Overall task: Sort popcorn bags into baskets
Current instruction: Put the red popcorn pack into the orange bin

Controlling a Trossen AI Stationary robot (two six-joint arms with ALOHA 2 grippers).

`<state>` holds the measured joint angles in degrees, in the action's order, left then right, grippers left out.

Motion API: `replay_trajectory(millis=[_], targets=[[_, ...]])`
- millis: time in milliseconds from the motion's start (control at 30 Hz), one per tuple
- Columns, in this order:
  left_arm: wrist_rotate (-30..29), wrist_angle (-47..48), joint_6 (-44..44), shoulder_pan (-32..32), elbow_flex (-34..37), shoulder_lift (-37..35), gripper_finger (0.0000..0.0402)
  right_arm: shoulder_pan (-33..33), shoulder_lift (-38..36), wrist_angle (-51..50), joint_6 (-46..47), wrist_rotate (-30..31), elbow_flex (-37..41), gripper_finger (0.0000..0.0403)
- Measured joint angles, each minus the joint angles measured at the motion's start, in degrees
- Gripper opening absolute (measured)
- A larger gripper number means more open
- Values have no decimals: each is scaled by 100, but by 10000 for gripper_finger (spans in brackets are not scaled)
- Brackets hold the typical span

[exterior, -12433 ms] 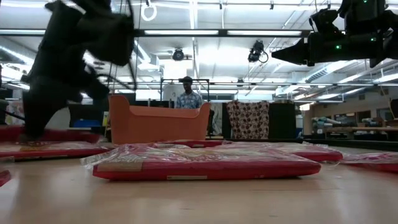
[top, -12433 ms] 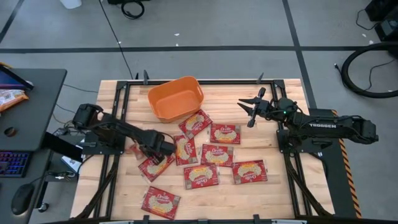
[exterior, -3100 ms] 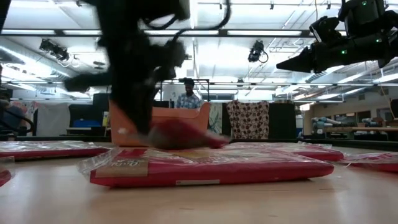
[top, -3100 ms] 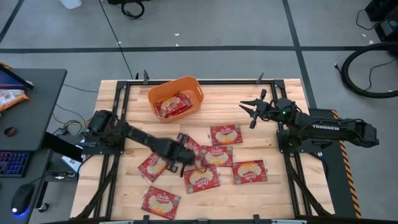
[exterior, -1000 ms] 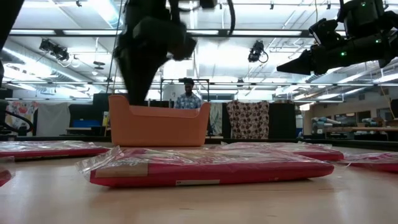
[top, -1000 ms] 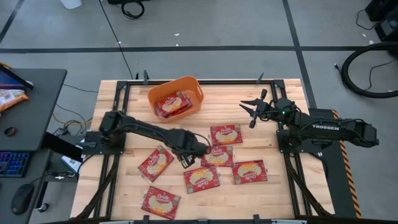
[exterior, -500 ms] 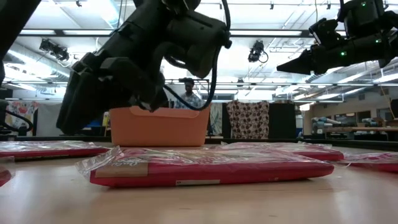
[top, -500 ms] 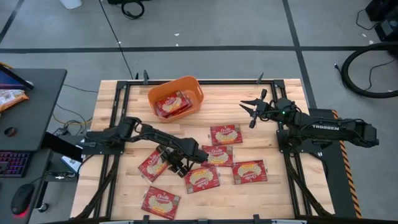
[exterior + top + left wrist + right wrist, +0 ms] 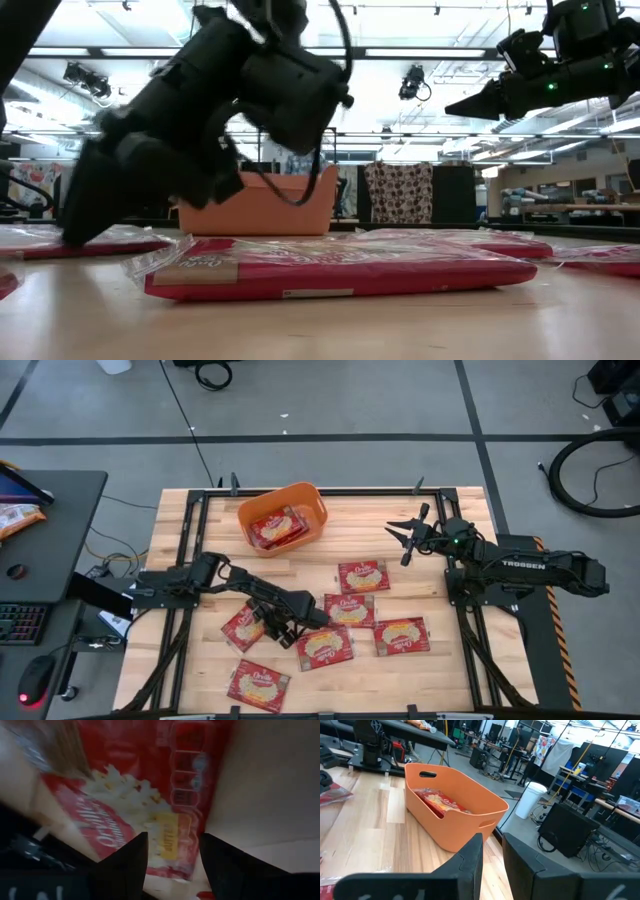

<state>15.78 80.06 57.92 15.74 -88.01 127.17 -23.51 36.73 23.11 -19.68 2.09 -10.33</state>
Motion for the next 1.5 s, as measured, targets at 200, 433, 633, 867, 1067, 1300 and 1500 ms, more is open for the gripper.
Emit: replay_trajectory(millis=[200, 433, 633, 867, 1067, 1300, 1500], targets=[[262, -167, 28, 164, 180, 2, 183, 0, 0, 37, 13, -4, 0, 79], [231, -81, -370, 220, 389, -5, 180, 0, 0, 35, 17, -17, 0, 79], [292, -106, -655, 342, 783, -22, 132, 0, 0, 35, 9, -20, 0, 79], [65, -58, -930, 377, 788, -15, 19, 0, 0, 39, 7, -20, 0, 79], [-175, 360, -1454, 299, 516, -20, 6, 0, 0, 47, 4, -20, 0, 79], [-671, 904, -1660, -151, -19, -577, 3, 1, 0, 61, 3, -20, 0, 79], [-1536, 896, -1670, -609, -542, -1076, 2, 0, 0, 79, 2, -20, 0, 79]])
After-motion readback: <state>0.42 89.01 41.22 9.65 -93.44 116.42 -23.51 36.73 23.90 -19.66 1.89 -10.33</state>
